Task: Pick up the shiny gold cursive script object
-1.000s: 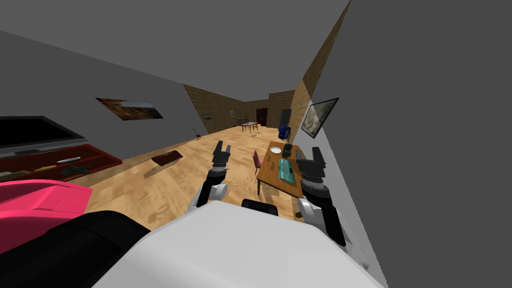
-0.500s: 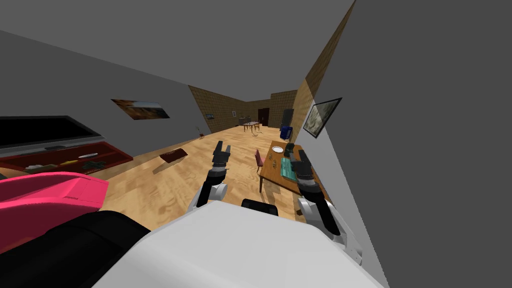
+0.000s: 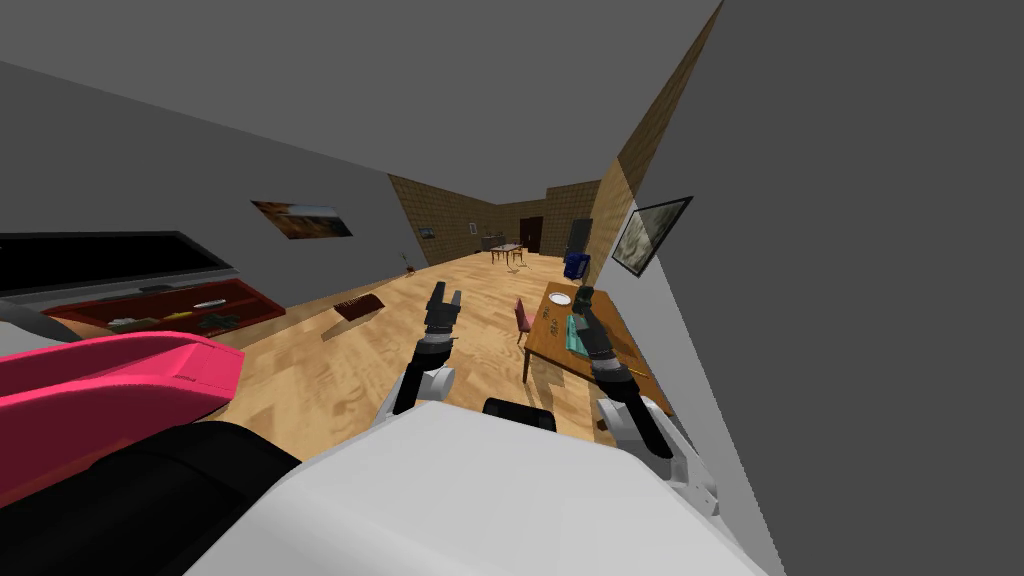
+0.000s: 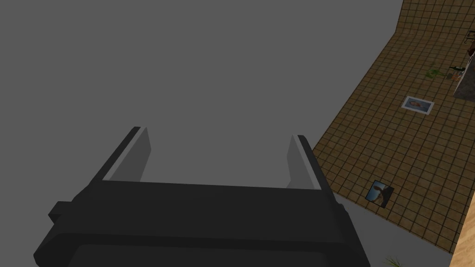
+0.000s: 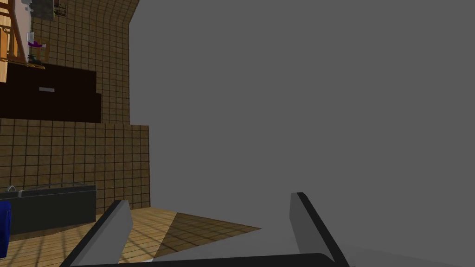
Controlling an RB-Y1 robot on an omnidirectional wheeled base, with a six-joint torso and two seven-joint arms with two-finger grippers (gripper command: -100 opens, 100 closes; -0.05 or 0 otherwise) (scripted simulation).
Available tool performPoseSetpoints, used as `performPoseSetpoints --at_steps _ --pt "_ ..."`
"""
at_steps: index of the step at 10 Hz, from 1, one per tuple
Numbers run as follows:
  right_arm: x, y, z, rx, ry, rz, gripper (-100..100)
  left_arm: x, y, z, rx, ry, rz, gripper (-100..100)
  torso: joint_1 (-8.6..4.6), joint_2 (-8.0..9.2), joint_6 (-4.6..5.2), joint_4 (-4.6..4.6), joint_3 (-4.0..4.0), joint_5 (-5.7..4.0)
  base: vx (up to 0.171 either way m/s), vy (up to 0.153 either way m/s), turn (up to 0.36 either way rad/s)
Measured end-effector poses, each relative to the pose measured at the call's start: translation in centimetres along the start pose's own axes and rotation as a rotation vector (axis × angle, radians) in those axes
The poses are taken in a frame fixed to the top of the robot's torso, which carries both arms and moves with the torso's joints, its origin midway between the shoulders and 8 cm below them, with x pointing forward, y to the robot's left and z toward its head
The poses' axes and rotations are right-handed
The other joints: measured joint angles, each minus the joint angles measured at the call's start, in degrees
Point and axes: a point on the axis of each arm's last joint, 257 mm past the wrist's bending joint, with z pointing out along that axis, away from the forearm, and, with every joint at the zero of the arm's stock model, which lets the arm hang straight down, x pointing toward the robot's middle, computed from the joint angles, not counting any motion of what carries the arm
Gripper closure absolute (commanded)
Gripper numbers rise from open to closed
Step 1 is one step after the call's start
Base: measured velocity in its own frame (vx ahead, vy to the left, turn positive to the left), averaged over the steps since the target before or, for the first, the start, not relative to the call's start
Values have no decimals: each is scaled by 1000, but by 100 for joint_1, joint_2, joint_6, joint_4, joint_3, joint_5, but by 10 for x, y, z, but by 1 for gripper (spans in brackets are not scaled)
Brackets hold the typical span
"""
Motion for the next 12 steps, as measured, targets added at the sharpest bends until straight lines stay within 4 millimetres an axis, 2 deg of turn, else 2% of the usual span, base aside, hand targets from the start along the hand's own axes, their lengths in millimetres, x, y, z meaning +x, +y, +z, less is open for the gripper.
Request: performPoseSetpoints --at_steps 5,12 --pt "2 -75 -21 185 90 -85 -100 0 0 0 0 0 0 0 -1 -7 -1 -1 -3 0 -43 58 84" --pt "-20 -157 -71 409 169 -192 -100 0 0 0 0 0 0 0 3 -19 0 -3 -10 2 -8 55 93"
